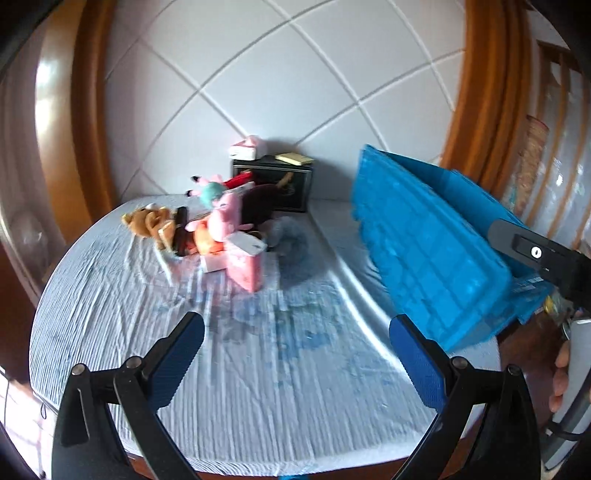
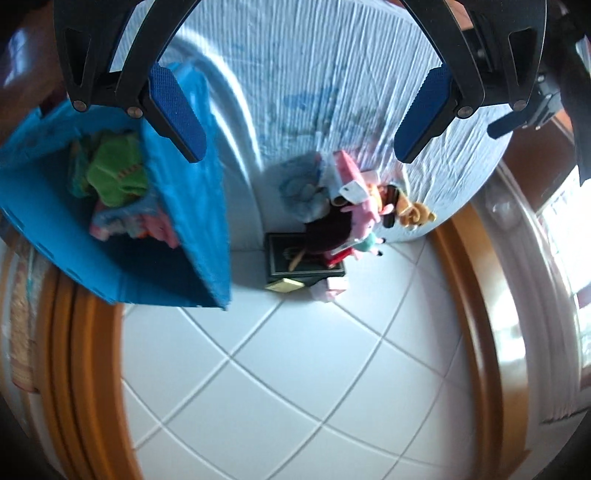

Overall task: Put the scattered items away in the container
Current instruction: 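Move both tools over the bed toward the brown teddy bear, then grasp the brown teddy bear's leg with the right tool while the left tool grasps its head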

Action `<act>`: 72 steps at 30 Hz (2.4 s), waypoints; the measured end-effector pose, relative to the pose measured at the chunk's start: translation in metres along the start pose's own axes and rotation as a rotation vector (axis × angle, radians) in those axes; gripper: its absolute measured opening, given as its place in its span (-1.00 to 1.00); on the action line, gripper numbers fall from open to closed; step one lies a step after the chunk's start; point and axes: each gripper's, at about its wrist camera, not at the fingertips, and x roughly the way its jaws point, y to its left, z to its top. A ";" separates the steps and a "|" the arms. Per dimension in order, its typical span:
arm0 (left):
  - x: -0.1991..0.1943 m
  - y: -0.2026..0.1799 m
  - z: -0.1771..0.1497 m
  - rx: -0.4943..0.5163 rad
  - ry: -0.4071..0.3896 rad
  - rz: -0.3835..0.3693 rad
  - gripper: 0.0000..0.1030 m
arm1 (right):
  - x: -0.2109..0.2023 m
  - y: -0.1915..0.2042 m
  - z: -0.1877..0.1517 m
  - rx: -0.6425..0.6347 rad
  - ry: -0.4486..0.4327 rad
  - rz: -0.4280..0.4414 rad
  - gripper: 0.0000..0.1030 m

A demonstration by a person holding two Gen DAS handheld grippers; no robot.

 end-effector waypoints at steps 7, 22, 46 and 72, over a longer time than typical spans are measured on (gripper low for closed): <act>0.053 0.065 0.025 -0.033 0.045 0.159 0.97 | 0.094 0.020 0.013 -0.007 0.089 0.089 1.00; 0.118 0.232 0.065 -0.188 0.111 0.387 0.98 | 0.254 0.101 0.035 -0.027 0.241 0.197 1.00; 0.403 0.486 0.202 0.116 0.308 0.067 0.77 | 0.548 0.329 0.088 0.142 0.435 -0.091 0.05; 0.408 0.507 0.161 0.160 0.338 -0.131 0.24 | 0.583 0.348 0.005 -0.023 0.516 -0.027 -0.76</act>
